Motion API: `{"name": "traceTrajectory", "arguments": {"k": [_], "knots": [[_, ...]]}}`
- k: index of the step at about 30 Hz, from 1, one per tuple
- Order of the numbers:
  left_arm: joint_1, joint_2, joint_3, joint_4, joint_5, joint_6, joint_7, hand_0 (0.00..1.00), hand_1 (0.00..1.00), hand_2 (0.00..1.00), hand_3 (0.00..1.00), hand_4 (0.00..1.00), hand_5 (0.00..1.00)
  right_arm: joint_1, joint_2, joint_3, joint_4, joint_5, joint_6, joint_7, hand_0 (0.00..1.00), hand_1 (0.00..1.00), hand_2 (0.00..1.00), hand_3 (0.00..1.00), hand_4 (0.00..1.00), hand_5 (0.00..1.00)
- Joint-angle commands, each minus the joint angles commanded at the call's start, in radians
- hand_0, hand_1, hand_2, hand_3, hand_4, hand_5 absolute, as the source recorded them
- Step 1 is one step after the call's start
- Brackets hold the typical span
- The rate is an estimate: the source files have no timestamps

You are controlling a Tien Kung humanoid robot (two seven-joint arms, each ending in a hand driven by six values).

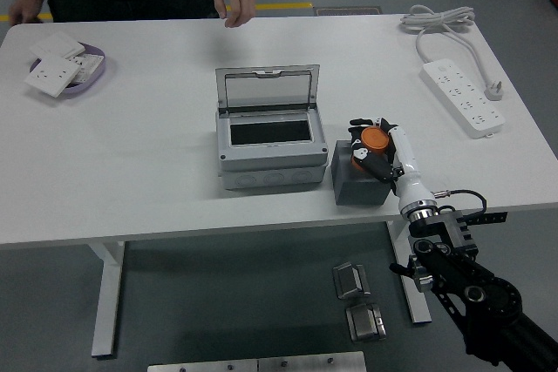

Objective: Pick up the cylinder from the cube,place it in the box,flap close box

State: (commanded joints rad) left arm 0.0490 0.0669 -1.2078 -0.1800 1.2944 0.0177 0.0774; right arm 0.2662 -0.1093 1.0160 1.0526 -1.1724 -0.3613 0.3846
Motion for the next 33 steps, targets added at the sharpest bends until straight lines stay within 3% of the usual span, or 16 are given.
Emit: {"name": "traceTrajectory", "arguments": {"k": [5, 6, 8, 14, 17, 18, 23, 24, 29, 30, 33], "knots": [[0.0, 0.0, 0.0, 0.0, -0.001, 0.0, 0.001, 0.596, 0.619, 0.569, 0.604, 0.647, 0.269, 0.013, -0.004, 0.009, 0.015, -0.023, -0.016, -0.006, 0.546, 0.549, 0.504, 0.509, 0.194, 0.002], [0.0, -0.001, 0.001, 0.0, -0.002, 0.0, 0.001, 0.596, 0.62, 0.568, 0.604, 0.648, 0.27, 0.018, -0.006, 0.01, 0.019, -0.03, -0.019, -0.009, 0.489, 0.507, 0.471, 0.417, 0.136, 0.002], [0.001, -0.001, 0.001, 0.0, -0.002, 0.0, 0.002, 0.596, 0.62, 0.568, 0.604, 0.648, 0.27, 0.029, -0.012, 0.012, 0.032, -0.051, -0.027, -0.022, 0.489, 0.507, 0.471, 0.417, 0.136, 0.002], [0.004, 0.0, -0.004, 0.0, 0.001, 0.001, 0.007, 0.596, 0.619, 0.569, 0.604, 0.648, 0.27, 0.097, -0.03, -0.032, 0.097, -0.172, -0.074, -0.116, 0.487, 0.499, 0.462, 0.391, 0.184, 0.002], [0.005, 0.001, -0.008, 0.0, 0.004, 0.001, 0.01, 0.596, 0.619, 0.569, 0.604, 0.648, 0.27, 0.145, -0.022, -0.076, 0.118, -0.239, -0.092, -0.169, 0.487, 0.499, 0.462, 0.391, 0.184, 0.002], [0.005, 0.002, -0.008, 0.0, 0.005, 0.002, 0.011, 0.596, 0.619, 0.568, 0.605, 0.648, 0.268, 0.162, -0.016, -0.092, 0.122, -0.264, -0.097, -0.188, 0.428, 0.468, 0.45, 0.365, 0.179, 0.002], [0.003, 0.006, -0.011, 0.0, 0.009, 0.001, 0.016, 0.596, 0.619, 0.568, 0.605, 0.648, 0.268, 0.262, 0.031, -0.193, 0.102, -0.399, -0.107, -0.289, 0.428, 0.468, 0.45, 0.365, 0.179, 0.002], [0.002, 0.007, -0.012, 0.0, 0.01, 0.0, 0.017, 0.596, 0.619, 0.569, 0.606, 0.649, 0.27, 0.28, 0.04, -0.212, 0.093, -0.424, -0.105, -0.307, 0.135, 0.313, 0.438, 0.355, 0.095, 0.002], [-0.001, 0.014, -0.013, 0.0, 0.013, -0.001, 0.02, 0.596, 0.619, 0.569, 0.606, 0.649, 0.27, 0.374, 0.084, -0.312, 0.024, -0.554, -0.084, -0.394, 0.135, 0.313, 0.438, 0.355, 0.095, 0.002], [-0.001, 0.015, -0.013, 0.0, 0.014, -0.001, 0.021, 0.596, 0.619, 0.569, 0.605, 0.648, 0.272, 0.392, 0.093, -0.332, 0.005, -0.582, -0.08, -0.407, 0.048, 0.269, 0.432, 0.35, 0.08, 0.002], [-0.001, 0.018, -0.013, 0.0, 0.017, -0.001, 0.025, 0.596, 0.619, 0.569, 0.605, 0.648, 0.272, 0.439, 0.109, -0.37, -0.054, -0.663, -0.067, -0.441, 0.048, 0.269, 0.432, 0.35, 0.08, 0.002]]}}
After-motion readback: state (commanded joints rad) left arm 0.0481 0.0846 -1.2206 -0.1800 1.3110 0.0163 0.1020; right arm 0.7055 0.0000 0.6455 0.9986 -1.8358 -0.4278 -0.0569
